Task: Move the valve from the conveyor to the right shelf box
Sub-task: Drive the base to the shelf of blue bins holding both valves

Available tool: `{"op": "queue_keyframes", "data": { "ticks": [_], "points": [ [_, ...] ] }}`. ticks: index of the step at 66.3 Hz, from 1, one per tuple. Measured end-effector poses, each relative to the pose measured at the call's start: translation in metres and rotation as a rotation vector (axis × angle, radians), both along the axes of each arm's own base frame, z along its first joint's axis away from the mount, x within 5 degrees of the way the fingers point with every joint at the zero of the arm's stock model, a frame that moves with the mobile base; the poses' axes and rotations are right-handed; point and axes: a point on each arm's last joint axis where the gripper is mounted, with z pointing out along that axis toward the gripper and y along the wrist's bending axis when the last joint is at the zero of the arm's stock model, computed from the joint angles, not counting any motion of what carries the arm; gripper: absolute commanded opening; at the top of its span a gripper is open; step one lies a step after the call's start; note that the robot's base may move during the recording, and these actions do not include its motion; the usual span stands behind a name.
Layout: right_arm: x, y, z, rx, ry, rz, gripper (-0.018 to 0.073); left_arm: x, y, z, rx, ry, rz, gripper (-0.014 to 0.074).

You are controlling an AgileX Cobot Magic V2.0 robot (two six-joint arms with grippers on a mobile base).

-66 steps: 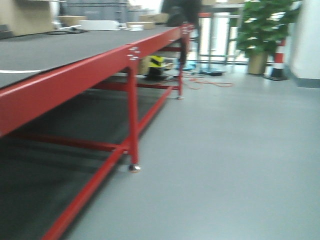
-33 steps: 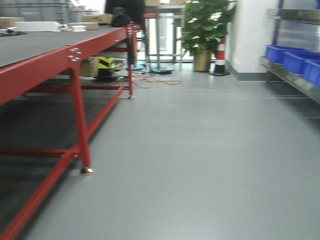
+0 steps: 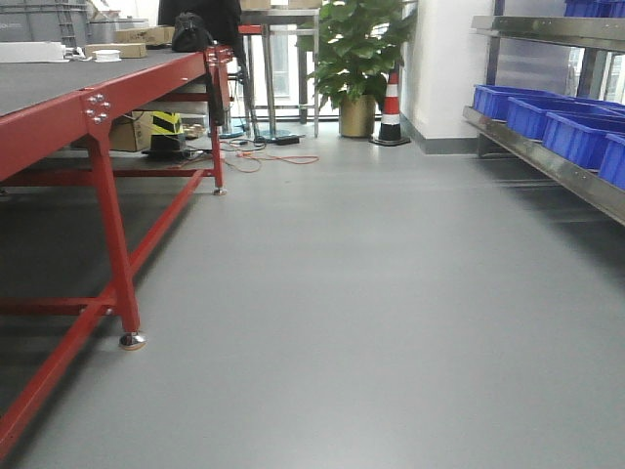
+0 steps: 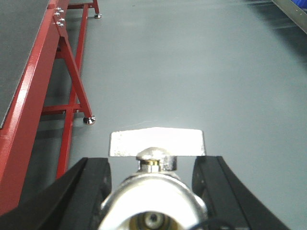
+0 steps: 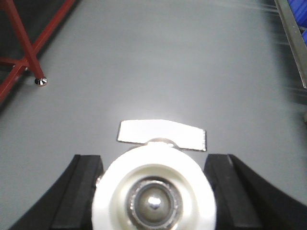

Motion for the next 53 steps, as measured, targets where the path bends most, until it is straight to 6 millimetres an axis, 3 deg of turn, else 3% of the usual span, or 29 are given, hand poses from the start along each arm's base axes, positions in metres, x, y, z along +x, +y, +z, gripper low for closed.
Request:
{"op": "queue_keyframes", "data": {
  "ticks": [53],
  "points": [
    [-0.0001,0.0003,0.0,0.003,0.0,0.002,-0.0153,0.0,0.0,0.0,0.0,0.0,0.0,-0.0111]
  ]
}}
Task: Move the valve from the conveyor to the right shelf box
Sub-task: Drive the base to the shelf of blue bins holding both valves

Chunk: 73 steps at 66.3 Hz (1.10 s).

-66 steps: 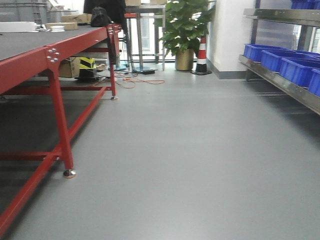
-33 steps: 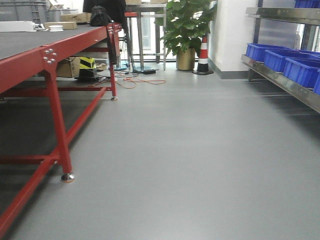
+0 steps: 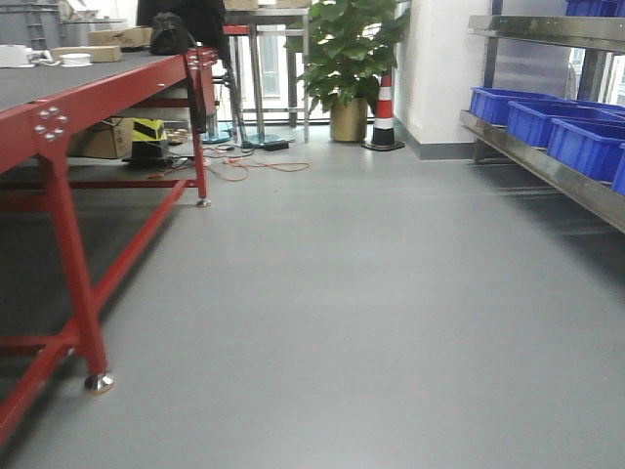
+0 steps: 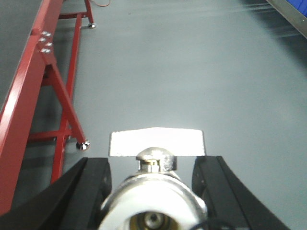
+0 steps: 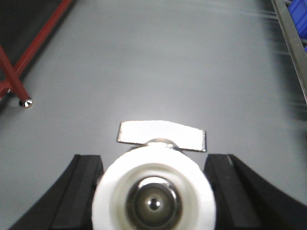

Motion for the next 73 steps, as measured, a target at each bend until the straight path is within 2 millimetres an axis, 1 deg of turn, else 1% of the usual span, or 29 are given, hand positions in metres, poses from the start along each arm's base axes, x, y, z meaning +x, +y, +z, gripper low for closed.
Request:
{"op": "queue_keyframes", "data": {
  "ticks": [73],
  "points": [
    [0.0001,0.0,0.0001,0.0,-0.002,0.0,-0.0153,0.0,0.0001,0.0,0.002,0.0,0.001,-0.0111]
  ]
}}
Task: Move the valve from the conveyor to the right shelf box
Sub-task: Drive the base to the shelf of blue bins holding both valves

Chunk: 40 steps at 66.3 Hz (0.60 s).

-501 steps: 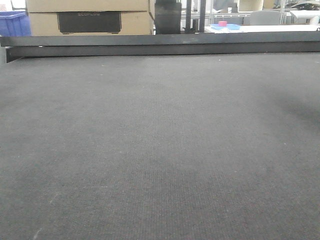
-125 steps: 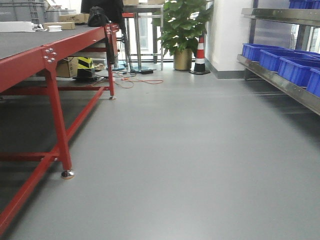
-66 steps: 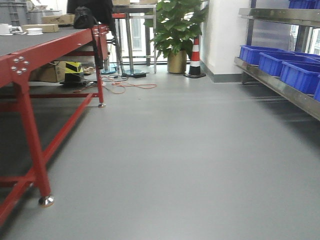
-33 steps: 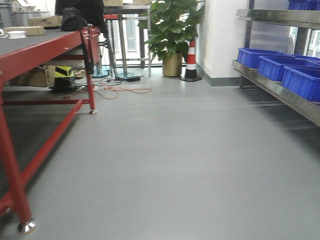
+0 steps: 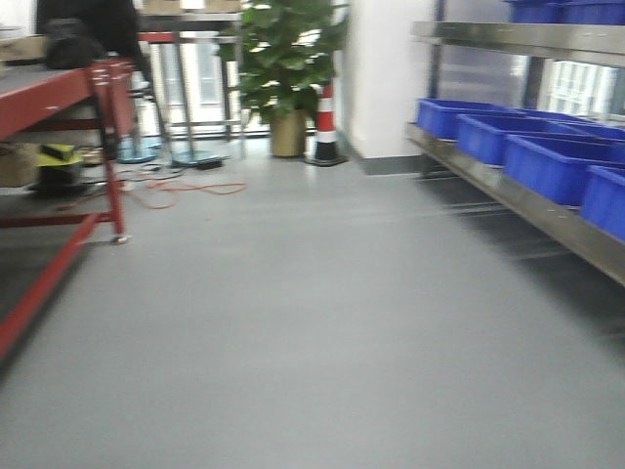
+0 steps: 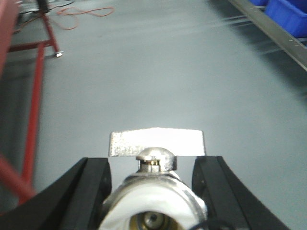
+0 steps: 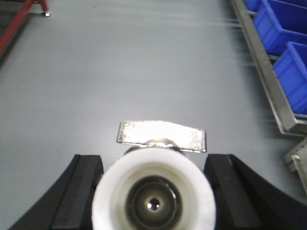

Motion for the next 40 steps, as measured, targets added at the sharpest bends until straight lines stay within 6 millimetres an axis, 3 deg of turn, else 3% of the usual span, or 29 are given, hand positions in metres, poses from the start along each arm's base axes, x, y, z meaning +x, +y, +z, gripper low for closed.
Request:
{"op": "queue_keyframes", "data": {
  "ticks": [40],
  "points": [
    [0.0,0.0,0.0,0.0,0.0,0.0,-0.0153,0.0,0.0,0.0,0.0,0.0,0.0,-0.0111]
  ]
}}
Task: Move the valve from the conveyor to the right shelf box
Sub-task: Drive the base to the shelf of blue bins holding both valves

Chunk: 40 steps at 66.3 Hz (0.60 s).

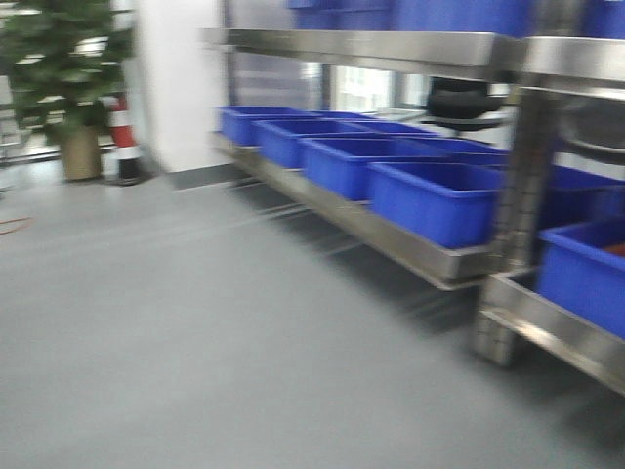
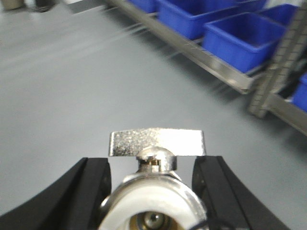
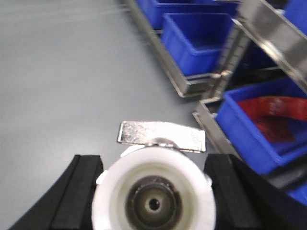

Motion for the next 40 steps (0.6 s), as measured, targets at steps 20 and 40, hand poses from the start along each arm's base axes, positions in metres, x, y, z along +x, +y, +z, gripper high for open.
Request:
{"op": "queue_keyframes", "data": {
  "ticks": [20,40],
  "points": [
    [0.0,0.0,0.0,0.0,0.0,0.0,-0.0153,0.0001,0.0,0.0001,0.0,-0.002,0.0,-0.0111],
    [0.0,0.0,0.0,0.0,0.0,0.0,-0.0153,0.0001,0.0,0.0001,0.0,-0.002,0.0,-0.0111]
  ]
}}
